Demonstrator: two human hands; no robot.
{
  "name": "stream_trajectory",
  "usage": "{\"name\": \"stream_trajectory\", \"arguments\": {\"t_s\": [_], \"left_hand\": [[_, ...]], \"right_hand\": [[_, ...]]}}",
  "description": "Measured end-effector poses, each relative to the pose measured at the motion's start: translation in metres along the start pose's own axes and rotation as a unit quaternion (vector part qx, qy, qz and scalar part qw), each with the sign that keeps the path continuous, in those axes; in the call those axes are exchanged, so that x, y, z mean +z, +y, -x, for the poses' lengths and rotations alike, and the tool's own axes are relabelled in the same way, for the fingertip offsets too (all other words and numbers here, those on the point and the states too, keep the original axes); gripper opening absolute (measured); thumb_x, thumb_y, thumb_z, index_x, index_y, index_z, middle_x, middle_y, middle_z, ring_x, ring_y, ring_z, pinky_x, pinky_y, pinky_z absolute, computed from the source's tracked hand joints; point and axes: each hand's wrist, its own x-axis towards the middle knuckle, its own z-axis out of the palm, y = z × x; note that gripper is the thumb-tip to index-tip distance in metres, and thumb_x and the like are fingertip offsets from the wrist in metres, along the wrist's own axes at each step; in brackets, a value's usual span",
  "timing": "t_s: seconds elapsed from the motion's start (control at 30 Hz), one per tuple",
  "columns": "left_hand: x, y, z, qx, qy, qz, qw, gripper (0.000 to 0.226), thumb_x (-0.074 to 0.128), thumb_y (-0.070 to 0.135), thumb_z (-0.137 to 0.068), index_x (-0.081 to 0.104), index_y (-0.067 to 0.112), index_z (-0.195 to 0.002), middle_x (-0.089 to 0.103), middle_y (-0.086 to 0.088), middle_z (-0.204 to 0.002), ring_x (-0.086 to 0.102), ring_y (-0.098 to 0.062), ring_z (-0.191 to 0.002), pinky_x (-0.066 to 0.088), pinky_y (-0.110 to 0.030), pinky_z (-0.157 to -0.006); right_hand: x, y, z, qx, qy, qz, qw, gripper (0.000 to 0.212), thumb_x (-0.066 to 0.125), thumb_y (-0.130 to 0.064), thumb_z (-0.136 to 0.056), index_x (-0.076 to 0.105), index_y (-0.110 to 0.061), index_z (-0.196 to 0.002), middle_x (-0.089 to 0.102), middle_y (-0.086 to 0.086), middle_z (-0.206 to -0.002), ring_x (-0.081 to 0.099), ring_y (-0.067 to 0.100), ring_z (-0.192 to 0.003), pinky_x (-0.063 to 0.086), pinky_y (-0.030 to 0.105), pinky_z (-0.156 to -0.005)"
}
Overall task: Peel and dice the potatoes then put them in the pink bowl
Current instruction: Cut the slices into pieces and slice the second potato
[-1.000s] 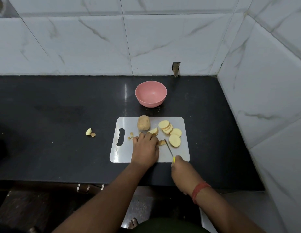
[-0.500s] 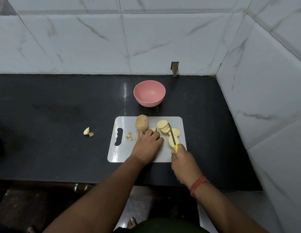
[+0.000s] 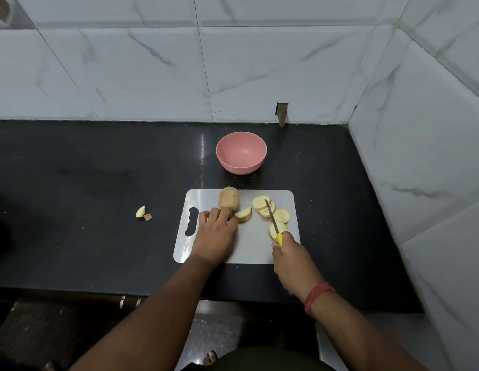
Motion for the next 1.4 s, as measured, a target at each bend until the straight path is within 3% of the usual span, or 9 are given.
{"name": "stream_trajectory", "arguments": {"t_s": [0.2,0.3,0.5,0.7,0.8,0.9,1.03,1.23,1.4], "left_hand": [[-0.002,-0.003,-0.001,-0.015,0.012,0.029,0.999,0.013,0.055,0.027,-0.09,0.059,0.015,-0.092,0.056,-0.005,-0.097,0.047,-0.028,-0.082,0.033,-0.043,-0.077],[-0.01,0.004,-0.01,0.001,0.02,0.046,0.999,0.018,0.066,0.024,-0.083,0.06,0.015,-0.097,0.058,-0.005,-0.099,0.047,-0.028,-0.086,0.031,-0.042,-0.077],[-0.019,0.014,-0.033,0.012,-0.089,0.006,0.996,0.03,0.057,0.027,-0.094,0.062,0.018,-0.122,0.061,0.0,-0.12,0.048,-0.027,-0.106,0.031,-0.044,-0.086],[-0.025,0.021,-0.041,0.033,-0.152,-0.037,0.987,0.044,0.041,0.024,-0.102,0.045,0.015,-0.145,0.06,-0.006,-0.128,0.042,-0.03,-0.119,0.03,-0.048,-0.095],[-0.028,0.021,-0.042,0.021,-0.136,-0.023,0.99,0.039,0.043,0.023,-0.101,0.053,0.014,-0.137,0.06,-0.008,-0.126,0.046,-0.029,-0.114,0.031,-0.047,-0.094],[-0.027,0.02,-0.04,0.024,-0.102,0.001,0.994,0.027,0.054,0.022,-0.093,0.064,0.016,-0.117,0.065,-0.005,-0.109,0.053,-0.026,-0.1,0.032,-0.046,-0.09],[-0.027,0.019,-0.042,0.037,-0.083,0.01,0.996,0.02,0.066,0.015,-0.079,0.062,0.018,-0.099,0.062,-0.001,-0.091,0.056,-0.026,-0.089,0.03,-0.048,-0.094],[-0.038,0.027,-0.045,0.036,-0.14,-0.021,0.989,0.025,0.047,0.018,-0.093,0.053,0.017,-0.117,0.063,-0.006,-0.106,0.051,-0.03,-0.107,0.024,-0.052,-0.11],[-0.043,0.027,-0.044,0.042,-0.167,-0.043,0.984,0.029,0.038,0.021,-0.096,0.046,0.016,-0.123,0.063,-0.008,-0.112,0.046,-0.031,-0.114,0.019,-0.054,-0.113]], "right_hand": [[0.0,-0.002,-0.003,-0.002,-0.004,0.011,1.0,0.023,0.033,-0.033,-0.104,0.045,-0.016,-0.112,0.06,0.005,-0.088,0.061,0.019,-0.077,0.055,0.038,-0.068],[0.0,-0.003,-0.004,-0.003,-0.002,0.001,1.0,0.022,0.033,-0.033,-0.103,0.045,-0.015,-0.11,0.06,0.007,-0.088,0.061,0.022,-0.077,0.055,0.041,-0.068],[0.0,-0.005,-0.004,-0.004,0.0,-0.001,1.0,0.021,0.034,-0.032,-0.103,0.045,-0.015,-0.109,0.061,0.007,-0.088,0.061,0.022,-0.077,0.055,0.041,-0.069],[-0.002,-0.003,-0.004,-0.002,-0.002,-0.012,1.0,0.023,0.033,-0.032,-0.103,0.045,-0.015,-0.111,0.061,0.008,-0.09,0.061,0.022,-0.079,0.055,0.041,-0.069],[-0.003,-0.003,-0.003,-0.002,-0.004,-0.015,1.0,0.023,0.033,-0.032,-0.103,0.045,-0.015,-0.111,0.06,0.008,-0.09,0.061,0.022,-0.079,0.056,0.042,-0.07],[-0.003,-0.003,-0.004,-0.002,-0.002,-0.019,1.0,0.023,0.034,-0.032,-0.103,0.046,-0.014,-0.109,0.06,0.008,-0.089,0.061,0.023,-0.079,0.055,0.041,-0.069],[-0.001,-0.003,-0.003,-0.006,-0.002,-0.015,1.0,0.021,0.034,-0.031,-0.103,0.046,-0.014,-0.106,0.059,0.008,-0.087,0.059,0.024,-0.077,0.05,0.037,-0.065],[-0.001,-0.004,-0.002,-0.01,-0.006,-0.014,1.0,0.02,0.035,-0.03,-0.103,0.046,-0.014,-0.105,0.059,0.008,-0.087,0.06,0.023,-0.077,0.053,0.04,-0.068],[-0.002,-0.003,-0.001,-0.012,-0.009,-0.016,1.0,0.02,0.035,-0.03,-0.103,0.046,-0.013,-0.105,0.06,0.009,-0.088,0.06,0.024,-0.077,0.053,0.041,-0.069]]}}
